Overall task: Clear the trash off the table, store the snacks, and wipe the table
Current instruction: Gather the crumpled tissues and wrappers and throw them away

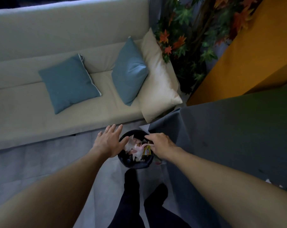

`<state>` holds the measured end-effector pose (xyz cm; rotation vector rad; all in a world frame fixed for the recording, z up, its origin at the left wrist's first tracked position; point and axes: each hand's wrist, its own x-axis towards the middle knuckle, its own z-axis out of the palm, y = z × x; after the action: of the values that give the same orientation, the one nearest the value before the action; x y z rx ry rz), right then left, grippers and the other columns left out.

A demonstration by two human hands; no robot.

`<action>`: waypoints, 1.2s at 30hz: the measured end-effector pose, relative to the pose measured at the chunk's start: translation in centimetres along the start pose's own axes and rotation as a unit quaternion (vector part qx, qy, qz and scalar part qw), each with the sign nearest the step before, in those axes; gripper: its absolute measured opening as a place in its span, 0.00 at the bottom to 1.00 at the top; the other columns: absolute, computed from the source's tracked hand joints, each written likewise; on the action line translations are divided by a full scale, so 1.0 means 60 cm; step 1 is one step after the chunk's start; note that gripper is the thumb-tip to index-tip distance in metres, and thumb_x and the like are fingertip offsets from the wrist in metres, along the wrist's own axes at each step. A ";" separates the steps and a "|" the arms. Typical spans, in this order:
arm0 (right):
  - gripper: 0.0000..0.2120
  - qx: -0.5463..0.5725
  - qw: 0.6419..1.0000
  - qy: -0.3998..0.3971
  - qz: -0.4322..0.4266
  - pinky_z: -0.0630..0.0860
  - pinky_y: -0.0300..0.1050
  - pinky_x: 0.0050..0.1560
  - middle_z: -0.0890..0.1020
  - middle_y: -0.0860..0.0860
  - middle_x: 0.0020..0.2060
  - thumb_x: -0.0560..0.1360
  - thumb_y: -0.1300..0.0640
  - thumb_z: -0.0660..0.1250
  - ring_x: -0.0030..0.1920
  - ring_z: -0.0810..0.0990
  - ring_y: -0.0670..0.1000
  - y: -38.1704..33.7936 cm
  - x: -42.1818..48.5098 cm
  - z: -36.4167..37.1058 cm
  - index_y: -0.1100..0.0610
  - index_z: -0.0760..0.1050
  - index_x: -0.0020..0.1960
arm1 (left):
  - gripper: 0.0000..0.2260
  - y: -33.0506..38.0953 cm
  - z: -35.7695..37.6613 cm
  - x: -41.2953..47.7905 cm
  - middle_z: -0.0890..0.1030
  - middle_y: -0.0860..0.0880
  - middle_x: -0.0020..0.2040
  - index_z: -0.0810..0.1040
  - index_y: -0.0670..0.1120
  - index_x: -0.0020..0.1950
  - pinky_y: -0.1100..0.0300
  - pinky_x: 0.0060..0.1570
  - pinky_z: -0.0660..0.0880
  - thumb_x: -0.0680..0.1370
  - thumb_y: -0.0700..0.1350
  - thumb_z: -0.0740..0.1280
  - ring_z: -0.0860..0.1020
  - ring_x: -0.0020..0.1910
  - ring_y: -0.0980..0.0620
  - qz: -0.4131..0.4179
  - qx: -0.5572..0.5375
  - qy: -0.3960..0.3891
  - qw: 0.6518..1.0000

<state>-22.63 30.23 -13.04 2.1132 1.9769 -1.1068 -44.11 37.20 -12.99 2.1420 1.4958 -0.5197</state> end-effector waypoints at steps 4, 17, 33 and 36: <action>0.26 0.014 1.000 -0.001 0.020 0.69 0.48 0.70 0.73 0.53 0.71 0.77 0.61 0.67 0.70 0.72 0.57 0.003 0.009 -0.005 0.50 0.69 0.74 | 0.33 -0.013 -0.013 0.006 0.52 0.47 0.82 0.48 0.53 0.82 0.44 0.78 0.51 0.81 0.66 0.49 0.49 0.81 0.46 0.001 0.001 -0.002 1.000; 0.30 -0.027 0.992 0.098 0.073 0.60 0.53 0.74 0.62 0.52 0.77 0.81 0.46 0.61 0.76 0.60 0.54 0.011 -0.024 -0.157 0.54 0.58 0.79 | 0.32 0.059 -0.161 0.050 0.53 0.47 0.82 0.51 0.52 0.82 0.44 0.77 0.52 0.82 0.65 0.51 0.51 0.81 0.47 0.103 0.064 0.039 0.992; 0.39 0.035 0.924 0.232 0.302 0.43 0.63 0.78 0.47 0.50 0.81 0.78 0.30 0.51 0.80 0.46 0.56 0.138 -0.277 -0.235 0.49 0.45 0.81 | 0.34 0.368 -0.290 0.058 0.50 0.47 0.83 0.47 0.52 0.82 0.44 0.77 0.51 0.81 0.67 0.49 0.50 0.81 0.45 0.340 0.161 0.066 0.924; 0.39 0.047 0.904 0.259 0.337 0.44 0.62 0.78 0.47 0.50 0.81 0.78 0.30 0.52 0.80 0.47 0.55 0.170 -0.338 -0.227 0.48 0.46 0.81 | 0.34 0.440 -0.281 0.030 0.48 0.48 0.83 0.45 0.54 0.83 0.45 0.78 0.50 0.81 0.67 0.49 0.48 0.81 0.45 0.363 0.176 0.049 0.914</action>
<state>-5.95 17.62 3.21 3.0169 1.0936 -0.5526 -17.99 40.57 4.10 2.8113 0.5643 -0.4235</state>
